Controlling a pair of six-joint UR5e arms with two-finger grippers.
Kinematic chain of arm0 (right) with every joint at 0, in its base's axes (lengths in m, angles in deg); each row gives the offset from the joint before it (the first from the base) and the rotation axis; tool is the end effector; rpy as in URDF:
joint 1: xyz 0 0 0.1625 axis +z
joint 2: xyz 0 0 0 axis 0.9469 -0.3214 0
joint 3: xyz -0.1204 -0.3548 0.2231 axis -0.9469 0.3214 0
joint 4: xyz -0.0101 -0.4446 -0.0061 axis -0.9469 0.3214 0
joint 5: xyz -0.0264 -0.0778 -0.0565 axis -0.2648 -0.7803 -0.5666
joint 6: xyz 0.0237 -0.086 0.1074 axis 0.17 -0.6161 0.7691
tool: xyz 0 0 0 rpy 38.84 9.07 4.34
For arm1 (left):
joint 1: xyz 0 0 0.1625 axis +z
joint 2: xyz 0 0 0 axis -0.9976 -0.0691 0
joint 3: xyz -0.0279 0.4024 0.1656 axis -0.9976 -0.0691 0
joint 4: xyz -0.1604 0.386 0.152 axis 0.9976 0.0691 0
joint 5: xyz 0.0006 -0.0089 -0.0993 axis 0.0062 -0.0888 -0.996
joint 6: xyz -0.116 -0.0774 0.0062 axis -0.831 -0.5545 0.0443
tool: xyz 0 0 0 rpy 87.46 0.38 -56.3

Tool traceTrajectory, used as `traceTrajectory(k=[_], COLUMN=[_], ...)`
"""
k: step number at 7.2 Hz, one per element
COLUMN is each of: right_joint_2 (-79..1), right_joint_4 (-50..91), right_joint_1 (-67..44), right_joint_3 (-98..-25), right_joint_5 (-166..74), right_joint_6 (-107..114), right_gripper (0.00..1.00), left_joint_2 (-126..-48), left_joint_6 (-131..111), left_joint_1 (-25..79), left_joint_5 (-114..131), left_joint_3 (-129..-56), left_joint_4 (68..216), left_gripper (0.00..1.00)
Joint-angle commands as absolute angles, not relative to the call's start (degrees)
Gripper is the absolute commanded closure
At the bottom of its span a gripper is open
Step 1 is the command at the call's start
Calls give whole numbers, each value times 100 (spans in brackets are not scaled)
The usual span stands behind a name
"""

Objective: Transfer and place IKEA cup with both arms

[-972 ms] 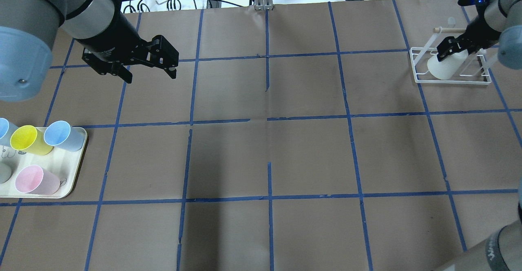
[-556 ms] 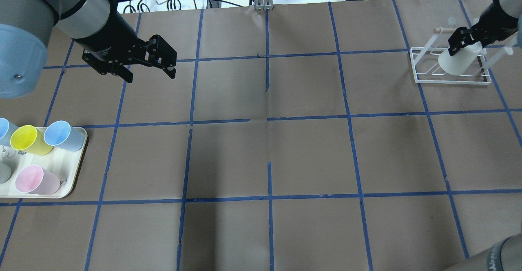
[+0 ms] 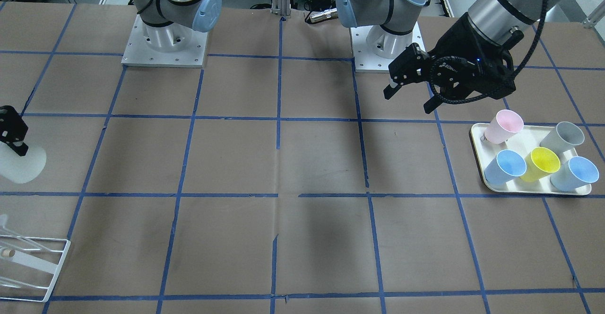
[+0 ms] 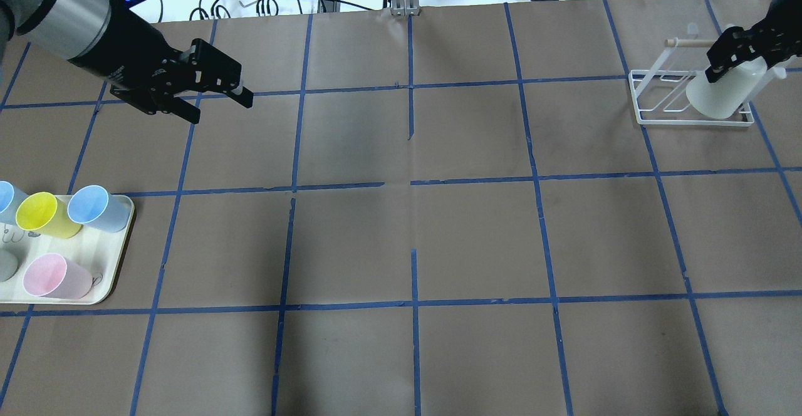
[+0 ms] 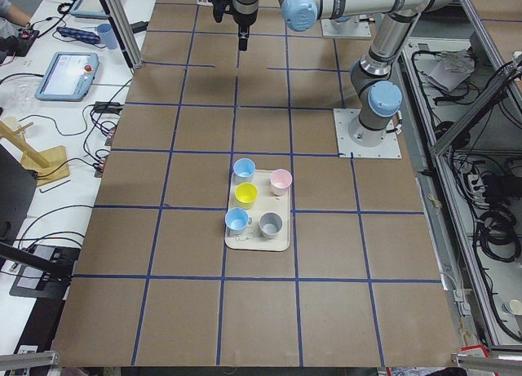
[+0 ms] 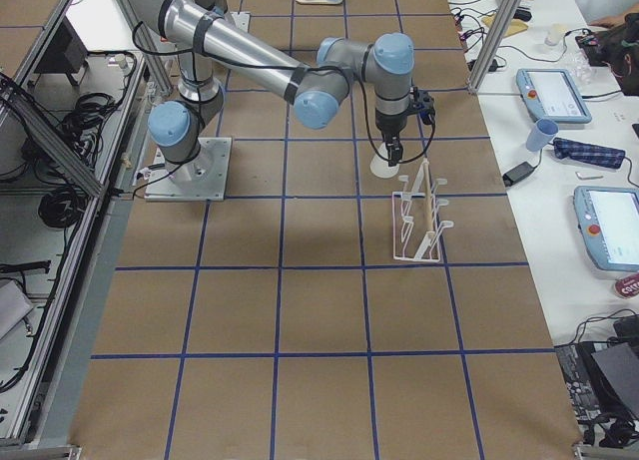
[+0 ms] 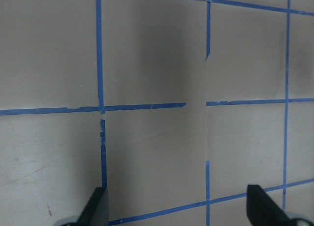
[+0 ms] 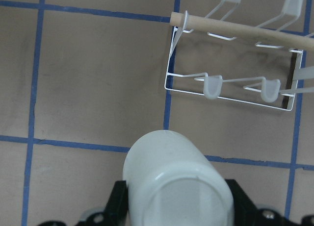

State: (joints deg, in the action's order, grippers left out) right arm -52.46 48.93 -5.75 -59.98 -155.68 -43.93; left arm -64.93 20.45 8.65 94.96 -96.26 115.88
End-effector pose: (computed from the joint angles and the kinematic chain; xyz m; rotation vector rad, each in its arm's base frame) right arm -0.1147 -0.5927 0.4075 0.1734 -3.1250 0.2085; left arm -0.0787 -0.5283 0.4520 -0.0612 -2.7096 0.1009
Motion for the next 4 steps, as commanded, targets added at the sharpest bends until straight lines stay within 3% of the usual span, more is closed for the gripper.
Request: traceTrajectory(k=[1, 4], right_joint_2=[-5412, -5606], right_joint_4=[4706, 4416], right_joint_1=[-325, 991], right_joint_3=[-5981, -5990], right_joint_5=[-15527, -14749], right_joint_6=[-4334, -2967], right_gripper=[83, 83], left_joint_2=[-6539, -6478], left_joint_6=[2853, 2881], left_joint_1=[1648, 1827], left_joint_5=[8135, 6988], left_joint_3=[-9660, -10098], left_joint_4=[12606, 13242], left_gripper=[0, 0])
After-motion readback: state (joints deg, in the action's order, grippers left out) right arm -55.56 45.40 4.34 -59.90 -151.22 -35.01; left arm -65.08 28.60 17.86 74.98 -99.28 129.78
